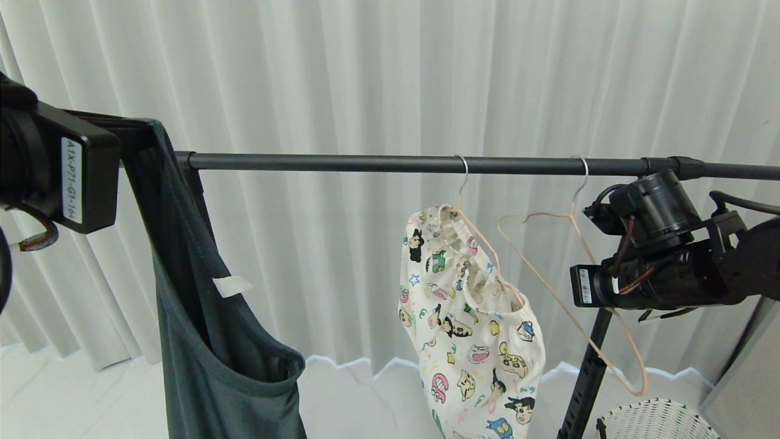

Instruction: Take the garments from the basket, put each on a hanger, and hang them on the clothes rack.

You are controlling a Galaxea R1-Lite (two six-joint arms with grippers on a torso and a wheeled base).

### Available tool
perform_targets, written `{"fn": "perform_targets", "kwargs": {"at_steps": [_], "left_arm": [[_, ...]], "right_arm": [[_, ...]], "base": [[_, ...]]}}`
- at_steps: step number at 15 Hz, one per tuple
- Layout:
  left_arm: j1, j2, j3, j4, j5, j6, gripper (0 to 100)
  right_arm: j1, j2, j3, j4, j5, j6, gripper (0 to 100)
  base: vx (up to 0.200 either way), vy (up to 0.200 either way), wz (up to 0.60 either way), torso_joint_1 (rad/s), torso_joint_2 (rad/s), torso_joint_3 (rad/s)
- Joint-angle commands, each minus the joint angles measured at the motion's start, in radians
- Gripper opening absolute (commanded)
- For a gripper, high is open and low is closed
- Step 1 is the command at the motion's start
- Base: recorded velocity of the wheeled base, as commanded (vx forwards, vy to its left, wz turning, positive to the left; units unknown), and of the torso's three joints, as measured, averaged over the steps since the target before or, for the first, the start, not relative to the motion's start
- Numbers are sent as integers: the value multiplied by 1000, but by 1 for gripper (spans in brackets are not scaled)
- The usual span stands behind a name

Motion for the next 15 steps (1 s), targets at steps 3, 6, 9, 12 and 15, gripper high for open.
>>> {"fn": "perform_targets", "kwargs": {"at_steps": [3, 6, 9, 12, 15], "left_arm": [[-5, -2, 0, -5, 0, 1, 0], [-35, -4, 0, -5, 0, 1, 0], [-37, -5, 0, -5, 0, 1, 0], [-37, -5, 0, -5, 0, 1, 0], [-35, -5, 1, -26, 0, 1, 0]], "right_arm": [[6, -59, 3, 0, -8, -3, 0], [27, -82, 3, -2, -92, -8, 0], [61, -114, 3, -2, -103, -9, 0], [69, -129, 5, -36, -126, -34, 0], [69, -166, 17, -37, -147, -66, 0]], "base": [[0, 0, 0, 0, 0, 0], [0, 0, 0, 0, 0, 0], [0, 0, 0, 0, 0, 0], [0, 0, 0, 0, 0, 0], [0, 0, 0, 0, 0, 0]]}}
